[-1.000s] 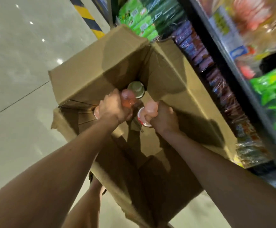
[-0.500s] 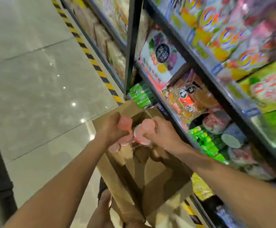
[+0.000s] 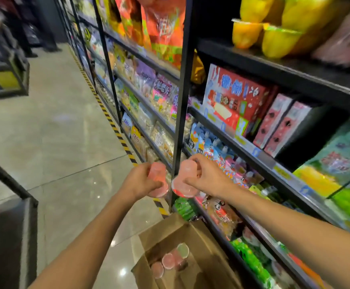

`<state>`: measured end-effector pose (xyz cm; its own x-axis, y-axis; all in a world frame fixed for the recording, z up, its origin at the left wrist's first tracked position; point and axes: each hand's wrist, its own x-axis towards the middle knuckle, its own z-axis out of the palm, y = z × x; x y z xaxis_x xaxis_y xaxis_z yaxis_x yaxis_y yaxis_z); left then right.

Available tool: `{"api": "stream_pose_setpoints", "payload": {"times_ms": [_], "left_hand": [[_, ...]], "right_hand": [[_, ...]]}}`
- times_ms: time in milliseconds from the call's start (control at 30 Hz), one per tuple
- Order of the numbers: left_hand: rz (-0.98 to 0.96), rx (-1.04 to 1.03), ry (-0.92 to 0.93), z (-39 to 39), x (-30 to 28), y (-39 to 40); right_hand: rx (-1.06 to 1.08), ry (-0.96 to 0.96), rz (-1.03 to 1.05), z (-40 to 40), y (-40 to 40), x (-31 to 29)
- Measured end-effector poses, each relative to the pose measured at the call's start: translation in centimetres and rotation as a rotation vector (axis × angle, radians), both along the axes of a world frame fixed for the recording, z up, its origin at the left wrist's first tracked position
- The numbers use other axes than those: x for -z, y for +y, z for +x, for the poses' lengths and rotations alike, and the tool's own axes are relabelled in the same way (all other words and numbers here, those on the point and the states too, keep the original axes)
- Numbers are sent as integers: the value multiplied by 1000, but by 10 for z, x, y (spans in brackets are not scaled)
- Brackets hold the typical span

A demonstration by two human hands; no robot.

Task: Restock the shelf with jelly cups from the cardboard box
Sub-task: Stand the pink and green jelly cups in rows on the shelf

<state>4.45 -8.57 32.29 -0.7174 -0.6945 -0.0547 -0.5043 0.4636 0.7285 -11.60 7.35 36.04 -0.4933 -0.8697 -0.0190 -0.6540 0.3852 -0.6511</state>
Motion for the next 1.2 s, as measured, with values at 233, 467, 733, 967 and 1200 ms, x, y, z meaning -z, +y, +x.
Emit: {"api": "stream_pose_setpoints", "payload": {"times_ms": [233, 467, 733, 967, 1200], "left_hand": [[-38, 5, 163, 23, -170, -3], [-253, 77, 193, 13, -300, -15], [-324, 167, 259, -13, -349, -36], [-313, 301, 275, -59, -347, -38], [-323, 471, 303, -118, -347, -5]], "right_hand": [[-88, 144, -192, 12, 3, -185], [-34, 226, -338, 11, 8, -289], [71, 287, -425, 2, -1, -326], [180, 341, -436, -10, 9, -325], [343, 352, -394, -30, 56, -321]]}}
